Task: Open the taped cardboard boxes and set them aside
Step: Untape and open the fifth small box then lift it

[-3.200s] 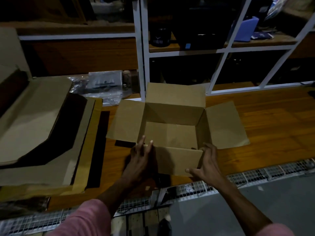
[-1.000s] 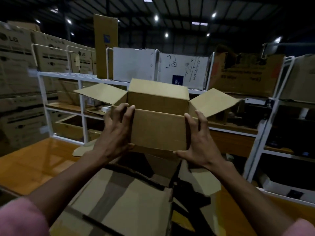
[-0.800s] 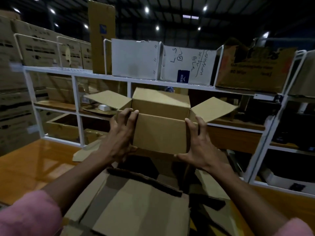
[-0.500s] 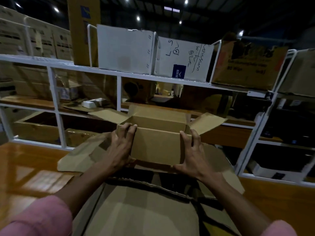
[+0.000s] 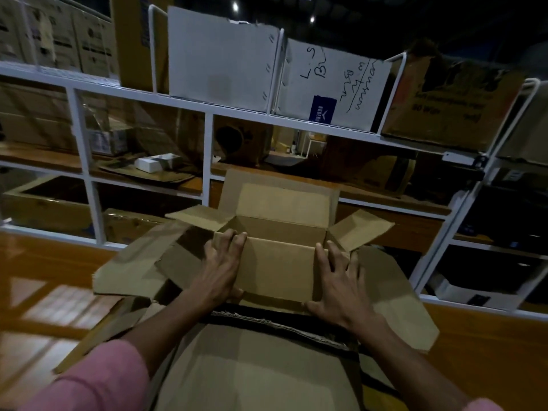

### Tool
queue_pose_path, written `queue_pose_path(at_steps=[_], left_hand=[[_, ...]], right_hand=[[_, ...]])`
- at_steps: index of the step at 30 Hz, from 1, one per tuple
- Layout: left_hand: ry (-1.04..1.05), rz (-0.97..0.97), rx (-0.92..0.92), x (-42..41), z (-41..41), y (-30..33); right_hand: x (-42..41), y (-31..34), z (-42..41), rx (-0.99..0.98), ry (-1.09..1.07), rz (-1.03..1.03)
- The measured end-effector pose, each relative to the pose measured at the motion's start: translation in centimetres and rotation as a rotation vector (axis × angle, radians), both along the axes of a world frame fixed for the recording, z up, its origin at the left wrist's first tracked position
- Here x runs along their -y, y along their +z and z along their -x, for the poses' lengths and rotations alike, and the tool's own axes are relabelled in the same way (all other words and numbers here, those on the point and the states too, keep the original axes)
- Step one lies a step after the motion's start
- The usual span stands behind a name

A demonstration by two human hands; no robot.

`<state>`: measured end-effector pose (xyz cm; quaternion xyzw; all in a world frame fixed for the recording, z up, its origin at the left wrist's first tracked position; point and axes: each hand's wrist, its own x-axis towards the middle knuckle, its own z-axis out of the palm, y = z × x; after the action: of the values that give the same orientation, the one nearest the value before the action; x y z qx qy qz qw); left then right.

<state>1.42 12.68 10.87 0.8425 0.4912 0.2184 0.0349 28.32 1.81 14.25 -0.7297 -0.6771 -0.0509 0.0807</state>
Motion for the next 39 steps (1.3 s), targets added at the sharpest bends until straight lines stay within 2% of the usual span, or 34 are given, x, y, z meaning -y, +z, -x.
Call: queue_pose_path(at_steps=[7, 10, 14, 18, 24, 28, 30, 33, 39], left_hand=[[0.034, 0.258, -0.24, -0.9, 1.3, -0.7], [0.013, 0.324, -0.286, -1.2, 1.8, -0.5], [0.005, 0.483, -0.411, 0.9, 1.2, 3.2], [-0.076, 0.309, -0.457, 3.0, 0.3, 5.3], [-0.004, 0.017, -0.435, 5.6, -0.3, 5.4], [-0.023, 0.148, -0.554, 6.5, -0.9, 4.9], [-0.054, 0.217, -0.557, 6.7, -1.0, 4.0], [-0.023, 0.212, -0.438, 6.1, -0.7, 3.2], [0.002, 0.211, -0.285, 6.1, -0.4, 2.4]], right_hand=[[0.0, -1.2, 1.5, 0.162, 0.06, 0.145], [0.7, -0.8, 1.1, 0.132, 0.107, 0.211], [2.2, 0.4, 0.5, 0.064, 0.132, 0.26], [2.2, 1.8, 1.0, -0.002, 0.118, 0.208], [2.2, 3.3, 1.0, -0.127, 0.167, 0.068], [2.5, 2.4, 0.5, -0.217, 0.149, 0.327], [3.0, 1.0, 0.4, -0.212, 0.139, 0.373], [3.2, -0.7, 0.3, -0.145, 0.124, 0.232], [2.9, -1.1, 0.4, -0.294, 0.128, 0.037]])
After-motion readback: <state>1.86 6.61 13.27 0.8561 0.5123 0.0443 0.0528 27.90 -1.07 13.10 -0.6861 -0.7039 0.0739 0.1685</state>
